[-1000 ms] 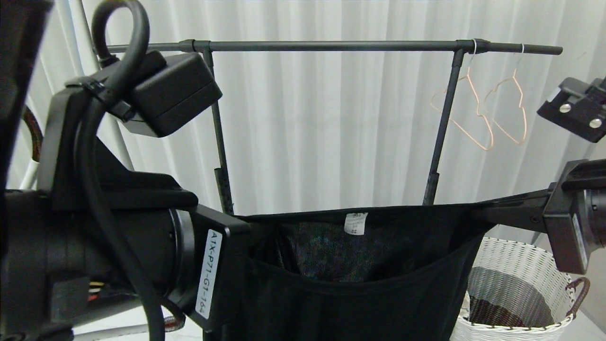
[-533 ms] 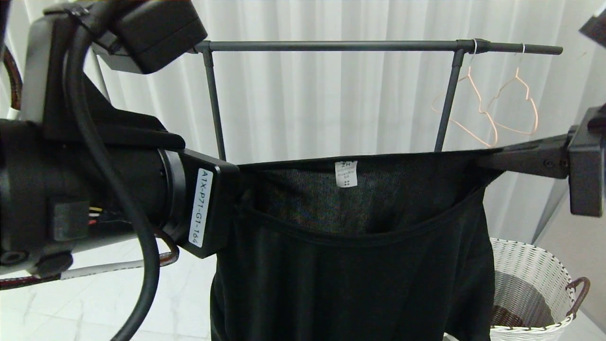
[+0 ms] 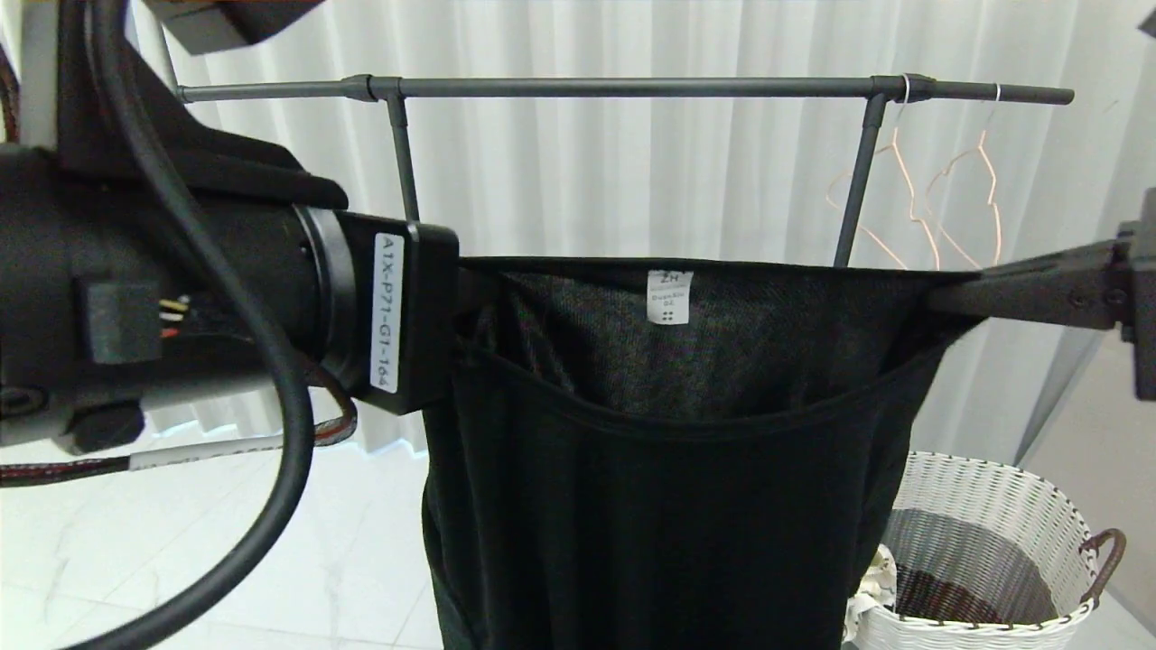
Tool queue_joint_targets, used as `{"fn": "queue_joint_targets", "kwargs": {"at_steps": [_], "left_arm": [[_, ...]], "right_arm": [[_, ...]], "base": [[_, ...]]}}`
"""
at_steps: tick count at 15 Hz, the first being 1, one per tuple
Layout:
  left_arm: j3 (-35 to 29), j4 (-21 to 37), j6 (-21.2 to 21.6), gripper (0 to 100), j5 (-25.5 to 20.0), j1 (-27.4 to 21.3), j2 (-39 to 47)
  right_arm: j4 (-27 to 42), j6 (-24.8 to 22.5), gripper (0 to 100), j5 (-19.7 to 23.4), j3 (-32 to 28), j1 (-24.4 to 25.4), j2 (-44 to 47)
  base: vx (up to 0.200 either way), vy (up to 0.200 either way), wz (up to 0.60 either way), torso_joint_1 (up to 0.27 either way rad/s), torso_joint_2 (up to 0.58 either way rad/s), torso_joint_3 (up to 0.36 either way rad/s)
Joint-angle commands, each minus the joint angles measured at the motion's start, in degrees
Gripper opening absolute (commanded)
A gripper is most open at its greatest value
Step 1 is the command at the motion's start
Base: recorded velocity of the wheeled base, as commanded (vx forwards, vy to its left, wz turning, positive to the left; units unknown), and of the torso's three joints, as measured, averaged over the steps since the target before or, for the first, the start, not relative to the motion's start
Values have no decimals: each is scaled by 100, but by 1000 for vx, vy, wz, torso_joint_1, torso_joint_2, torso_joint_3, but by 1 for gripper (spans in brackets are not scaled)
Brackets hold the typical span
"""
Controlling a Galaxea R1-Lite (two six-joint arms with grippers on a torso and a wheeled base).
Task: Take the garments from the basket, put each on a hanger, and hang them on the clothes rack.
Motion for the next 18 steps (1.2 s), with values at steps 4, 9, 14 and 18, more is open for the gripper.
{"fn": "queue_joint_targets", "kwargs": {"at_steps": [4, 9, 14, 18], "left_arm": [[-1030, -485, 214, 0, -526, 149, 1121], [-1399, -476, 346, 0, -1088, 351, 1384], [-283, -142, 320, 0, -1132, 614, 585], [824, -107, 258, 0, -1185, 483, -347]], "right_arm": [[1188, 136, 0, 1130, 449, 691, -1354], [1144, 171, 0, 1103, 616, 963, -1372], [1082, 136, 0, 558, 634, 181, -1055], [-561, 145, 0, 1024, 599, -531, -141]], "base": [[0, 0, 0, 0, 0, 0], [0, 0, 0, 0, 0, 0], [0, 0, 0, 0, 0, 0], [0, 0, 0, 0, 0, 0]]}}
